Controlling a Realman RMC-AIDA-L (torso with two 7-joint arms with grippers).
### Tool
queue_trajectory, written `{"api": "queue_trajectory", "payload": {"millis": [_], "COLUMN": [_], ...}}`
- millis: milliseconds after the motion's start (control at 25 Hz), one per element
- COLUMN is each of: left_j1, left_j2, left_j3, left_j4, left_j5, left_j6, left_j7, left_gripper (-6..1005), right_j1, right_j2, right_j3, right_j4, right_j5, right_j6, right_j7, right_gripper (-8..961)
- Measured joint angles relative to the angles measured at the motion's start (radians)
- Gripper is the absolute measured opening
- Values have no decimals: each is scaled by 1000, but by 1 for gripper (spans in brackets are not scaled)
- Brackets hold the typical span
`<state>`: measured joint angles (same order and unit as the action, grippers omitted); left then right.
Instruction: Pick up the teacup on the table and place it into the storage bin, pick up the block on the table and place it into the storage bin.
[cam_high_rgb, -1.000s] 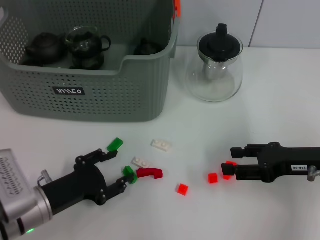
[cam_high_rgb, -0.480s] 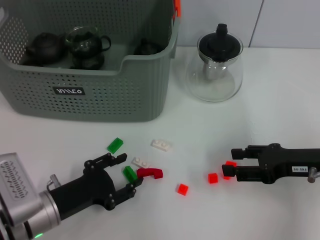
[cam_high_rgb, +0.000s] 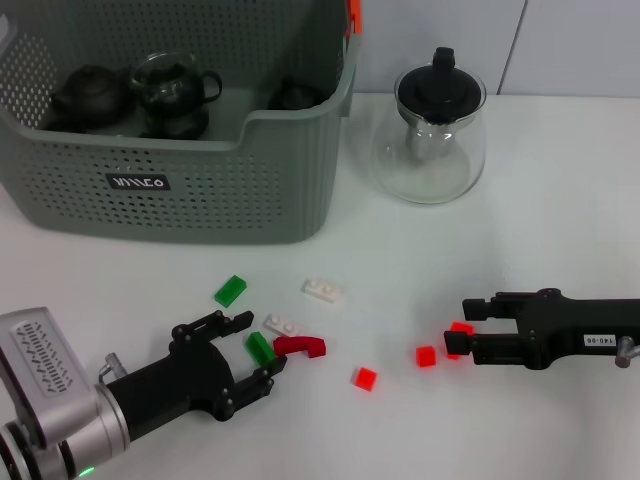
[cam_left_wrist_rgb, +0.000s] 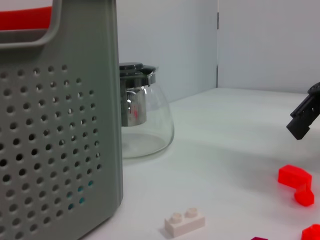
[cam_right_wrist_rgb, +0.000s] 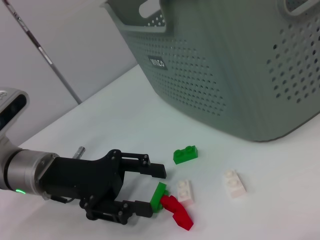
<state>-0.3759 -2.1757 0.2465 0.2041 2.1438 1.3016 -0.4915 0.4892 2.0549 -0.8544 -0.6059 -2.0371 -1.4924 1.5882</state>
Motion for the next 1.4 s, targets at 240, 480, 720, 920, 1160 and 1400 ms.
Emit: {"api": "queue_trajectory", "payload": {"millis": [240,480,720,920,1160,1400], "left_j1": [-5,-12,-16,-8,32,-15], "left_j2": [1,1,4,6,22,79], "left_j3": [4,-2,-7,-7,-16,-164], "left_j4": [-11,-23,-19,3,192,297], "left_j5": [1,-2,-4,-3,-7,-90], "left_j6": [-34,-45,-50,-18,307,611], "left_j7": [2,3,-20,-75,-339,-610], "left_gripper": [628,625,580,407,419,441], "right_j1": [0,0,0,1,5,10], "right_j2": [-2,-4,-5,-5,-7,-7], "right_j3": [0,0,0,0,0,-1], "right_j4": [6,10,10,9,9,9], "right_j5": [0,0,0,0,0,0], "right_j6": [5,5,5,4,2,4], "right_j7": [-1,-1,-1,1,6,6], "right_gripper": [737,737,738,737,736,738]}}
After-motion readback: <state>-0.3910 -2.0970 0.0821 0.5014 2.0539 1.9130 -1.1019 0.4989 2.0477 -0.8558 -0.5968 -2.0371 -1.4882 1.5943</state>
